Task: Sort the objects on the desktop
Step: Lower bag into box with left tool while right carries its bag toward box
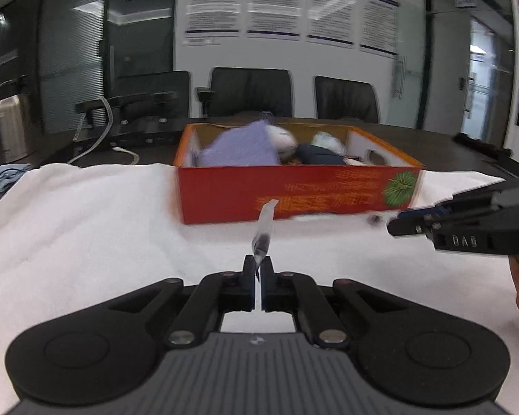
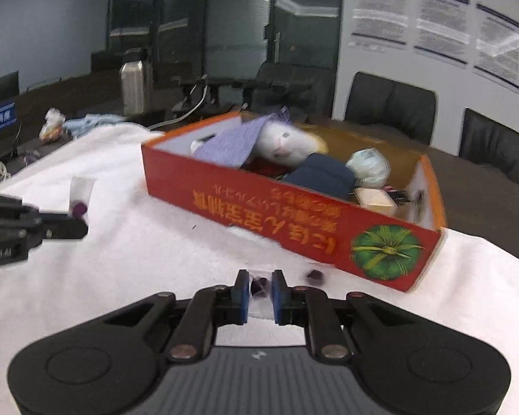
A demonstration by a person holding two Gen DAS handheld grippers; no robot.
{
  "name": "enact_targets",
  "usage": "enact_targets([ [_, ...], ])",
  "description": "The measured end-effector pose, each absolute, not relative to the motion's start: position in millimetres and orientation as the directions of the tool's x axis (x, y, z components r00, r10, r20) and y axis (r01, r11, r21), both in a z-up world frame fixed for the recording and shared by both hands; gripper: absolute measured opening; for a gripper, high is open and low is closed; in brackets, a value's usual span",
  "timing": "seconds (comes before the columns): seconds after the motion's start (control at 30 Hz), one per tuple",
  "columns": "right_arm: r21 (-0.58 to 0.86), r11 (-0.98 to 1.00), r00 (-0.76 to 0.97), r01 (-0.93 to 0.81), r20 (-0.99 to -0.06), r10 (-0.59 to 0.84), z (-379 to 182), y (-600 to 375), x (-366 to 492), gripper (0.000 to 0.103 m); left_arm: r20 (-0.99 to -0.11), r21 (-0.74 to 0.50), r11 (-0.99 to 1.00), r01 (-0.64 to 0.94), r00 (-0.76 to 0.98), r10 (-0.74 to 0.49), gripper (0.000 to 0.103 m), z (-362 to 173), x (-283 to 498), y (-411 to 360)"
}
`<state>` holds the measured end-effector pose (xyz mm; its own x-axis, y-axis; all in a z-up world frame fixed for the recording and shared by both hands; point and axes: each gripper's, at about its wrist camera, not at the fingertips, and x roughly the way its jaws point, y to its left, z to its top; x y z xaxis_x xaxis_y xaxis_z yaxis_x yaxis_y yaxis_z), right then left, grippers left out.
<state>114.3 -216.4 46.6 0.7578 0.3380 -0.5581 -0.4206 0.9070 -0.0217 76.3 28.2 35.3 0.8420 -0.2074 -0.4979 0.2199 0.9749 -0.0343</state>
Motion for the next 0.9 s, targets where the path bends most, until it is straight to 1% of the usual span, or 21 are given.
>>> enact_targets([
  [0.07,0.005,0.919,0.772,-0.393,-0.542,0.333,52.1,-229.0,91.5,0.012,-0.501,-0.051,0.965,0.257,0.829,-0.247,0.003,36.2,60.2,19.3],
  [0.2,0.044,0.938,0.799,-0.344,-0.51,0.317,57.7,-245.7,47.2,0.012,-0.489,-0.062,0.958,0.28,0.828,-0.274,0.003,34.6,29.2,2.1],
  [0.3,0.07,0.95,0.827,-0.304,-0.475,0.299,57.4,-250.7,15.1,0.012,-0.493,-0.109,0.952,0.286,0.816,-0.302,0.003,31.9,11.7,-5.2],
  [0.47,0.199,0.955,0.833,-0.22,-0.471,0.29,41.4,-257.1,-22.3,0.012,-0.518,-0.195,0.942,0.274,0.787,-0.336,0.003,18.4,-9.3,-10.7],
  [0.57,0.243,0.959,0.836,-0.146,-0.488,0.25,28.5,-259.8,-38.5,0.012,-0.544,-0.172,0.952,0.254,0.781,-0.307,0.003,9.6,-18.5,-12.8],
  [0.7,0.266,0.956,0.834,-0.119,-0.495,0.242,22.6,-259.4,-53.1,0.012,-0.551,-0.163,0.949,0.269,0.774,-0.314,0.003,11.2,-28.7,-13.5],
  [0.9,0.246,0.955,0.862,-0.166,-0.435,0.261,51.0,-262.2,-55.2,0.012,-0.475,-0.117,0.943,0.31,0.817,-0.328,0.003,44.6,-28.2,-9.0],
])
